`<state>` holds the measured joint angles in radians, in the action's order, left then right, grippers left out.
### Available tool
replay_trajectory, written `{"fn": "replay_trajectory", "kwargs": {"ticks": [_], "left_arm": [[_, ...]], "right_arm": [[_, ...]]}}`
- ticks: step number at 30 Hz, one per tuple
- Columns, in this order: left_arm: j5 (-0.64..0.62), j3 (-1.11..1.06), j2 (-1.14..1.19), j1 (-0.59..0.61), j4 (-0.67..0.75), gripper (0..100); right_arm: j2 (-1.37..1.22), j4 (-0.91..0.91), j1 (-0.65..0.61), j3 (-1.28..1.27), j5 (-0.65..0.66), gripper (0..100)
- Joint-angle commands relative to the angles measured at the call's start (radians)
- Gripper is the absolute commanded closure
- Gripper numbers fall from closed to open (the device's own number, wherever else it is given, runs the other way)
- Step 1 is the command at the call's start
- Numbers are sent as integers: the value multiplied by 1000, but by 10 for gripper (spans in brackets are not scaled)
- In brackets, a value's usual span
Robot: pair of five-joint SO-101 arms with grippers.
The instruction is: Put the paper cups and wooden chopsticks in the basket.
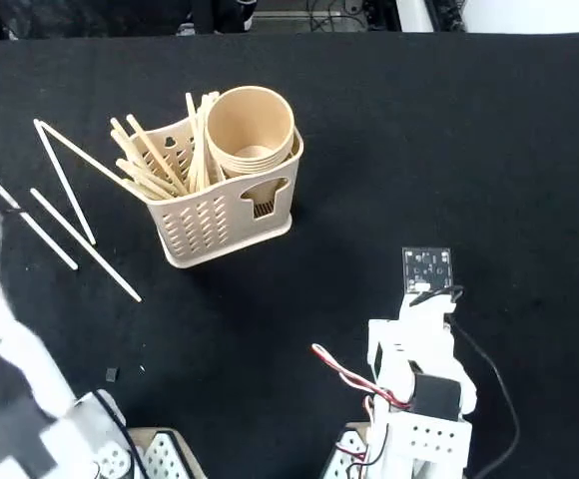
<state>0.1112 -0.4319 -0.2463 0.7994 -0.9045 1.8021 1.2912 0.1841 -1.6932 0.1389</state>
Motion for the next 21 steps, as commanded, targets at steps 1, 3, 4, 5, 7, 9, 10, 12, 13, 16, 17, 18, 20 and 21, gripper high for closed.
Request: {"fn": "replay_trajectory", "kwargs": {"ticks": [1,3,4,5,7,9,10,12,13,16,17,18,20,21], "left_arm": [[66,245,318,79,20,815],[80,337,454,94,20,815],[78,381,519,96,20,815],[77,423,582,99,18,816],[72,499,697,102,18,818],[72,556,795,101,18,819],[72,584,842,101,18,819],[74,628,924,101,18,820],[72,647,961,101,18,820],[72,671,1048,101,18,820],[72,674,1071,99,18,823],[71,677,1088,97,18,838],[71,677,1115,96,18,895],[71,677,1125,96,18,928]], "right_arm": [[67,3,-11,8,-3,985],[67,3,-11,8,-3,985],[67,3,-11,8,-3,985],[67,3,-11,8,-3,985],[67,3,-11,8,-3,985],[67,3,-11,8,-3,985],[67,3,-11,8,-3,985],[67,3,-11,8,-3,985],[67,3,-11,8,-3,985],[67,3,-11,8,-3,985],[67,3,-11,8,-3,985],[67,3,-11,8,-3,985],[67,3,-11,8,-3,985],[67,3,-11,8,-3,985]]}}
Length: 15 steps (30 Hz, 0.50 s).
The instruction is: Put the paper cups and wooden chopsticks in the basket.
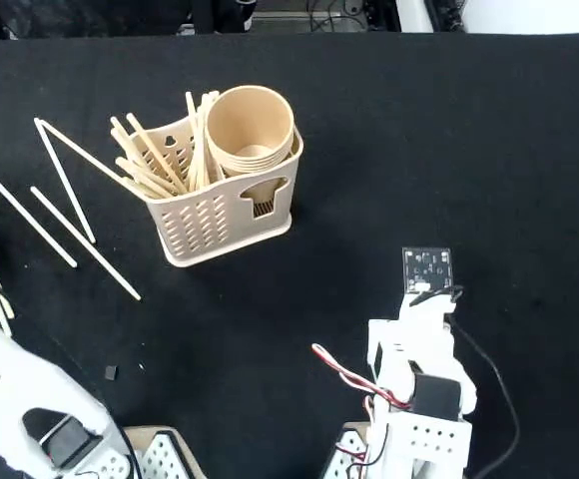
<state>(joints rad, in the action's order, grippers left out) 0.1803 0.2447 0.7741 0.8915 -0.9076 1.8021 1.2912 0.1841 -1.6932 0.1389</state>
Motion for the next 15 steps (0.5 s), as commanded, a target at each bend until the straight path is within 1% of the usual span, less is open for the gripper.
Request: {"fn": "replay_trajectory", "kwargs": {"ticks": [1,2,3,10,13,15], "left_arm": [[2,-1,112,4,21,960],[2,-8,118,4,21,977],[2,-10,126,4,17,968],[2,2,130,-13,-129,972],[-37,25,130,-41,-199,972],[-75,58,123,-58,-284,972]], "right_arm": [[67,3,-11,8,-3,985],[67,3,-11,8,-3,985],[67,3,-11,8,-3,985],[67,3,-11,8,-3,985],[67,3,-11,8,-3,985],[67,3,-11,8,-3,985]]}}
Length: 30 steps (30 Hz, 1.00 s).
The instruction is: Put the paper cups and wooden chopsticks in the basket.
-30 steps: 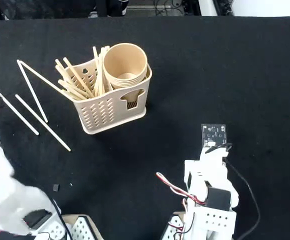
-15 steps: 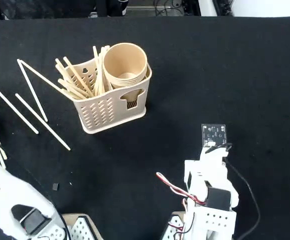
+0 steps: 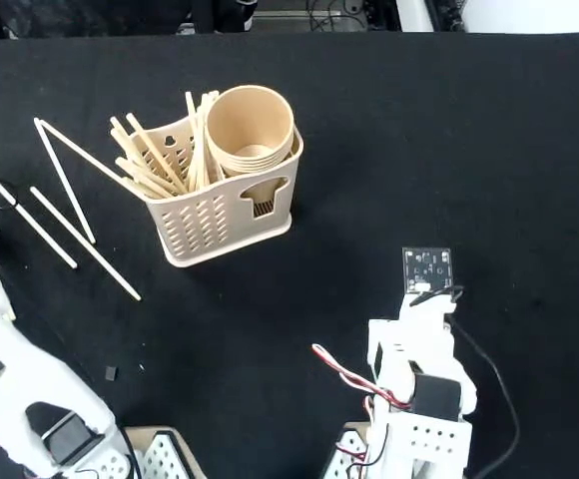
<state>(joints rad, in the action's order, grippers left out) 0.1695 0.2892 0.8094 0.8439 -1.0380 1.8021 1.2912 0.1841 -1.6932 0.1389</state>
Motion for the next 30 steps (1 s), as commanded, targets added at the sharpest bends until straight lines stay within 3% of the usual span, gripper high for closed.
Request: {"fn": "replay_trajectory", "kwargs": {"ticks": [1,4,15,24,30], "left_arm": [[-87,36,77,-24,-213,972],[-126,84,32,-70,-353,972],[-118,102,-347,-113,-643,972],[-64,102,-588,-101,-684,972],[-126,105,-779,-174,-641,972]], "right_arm": [[67,3,-11,8,-3,985],[67,3,-11,8,-3,985],[67,3,-11,8,-3,985],[67,3,-11,8,-3,985],[67,3,-11,8,-3,985]]}}
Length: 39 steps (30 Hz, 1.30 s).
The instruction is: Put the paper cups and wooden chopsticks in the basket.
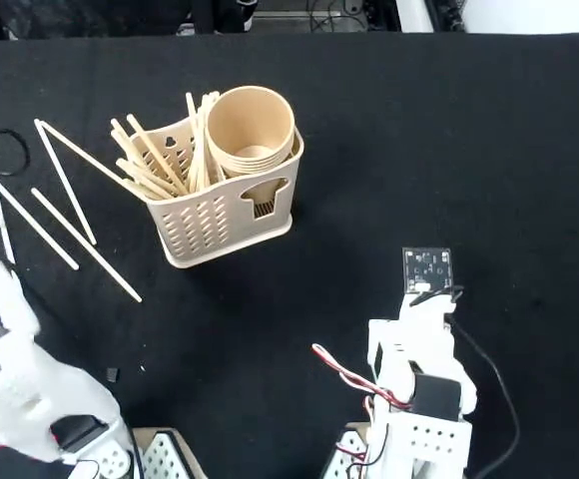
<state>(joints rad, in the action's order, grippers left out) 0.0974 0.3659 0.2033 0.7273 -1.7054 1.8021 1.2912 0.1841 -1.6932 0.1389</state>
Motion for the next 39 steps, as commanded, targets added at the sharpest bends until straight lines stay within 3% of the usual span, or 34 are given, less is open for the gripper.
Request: {"fn": "replay_trajectory", "kwargs": {"ticks": [1,6,10,13,16,19,21,27,33,39], "left_arm": [[-75,27,-230,-76,34,972],[-173,-47,-582,-199,115,972],[-195,-239,-887,-332,301,972],[-196,-438,-1096,-418,578,972],[-204,-645,-1280,-466,950,972],[-282,-868,-1424,-513,1318,972],[-321,-1003,-1484,-545,1485,972],[-339,-1245,-1453,-613,1570,971],[-463,-1438,-1327,-582,1847,972],[-465,-1491,-1231,-596,1854,963]], "right_arm": [[67,3,-11,8,-3,985],[67,3,-11,8,-3,985],[67,3,-11,8,-3,985],[67,3,-11,8,-3,985],[67,3,-11,8,-3,985],[67,3,-11,8,-3,985],[67,3,-11,8,-3,985],[67,3,-11,8,-3,985],[67,3,-11,8,-3,985],[67,3,-11,8,-3,985]]}}
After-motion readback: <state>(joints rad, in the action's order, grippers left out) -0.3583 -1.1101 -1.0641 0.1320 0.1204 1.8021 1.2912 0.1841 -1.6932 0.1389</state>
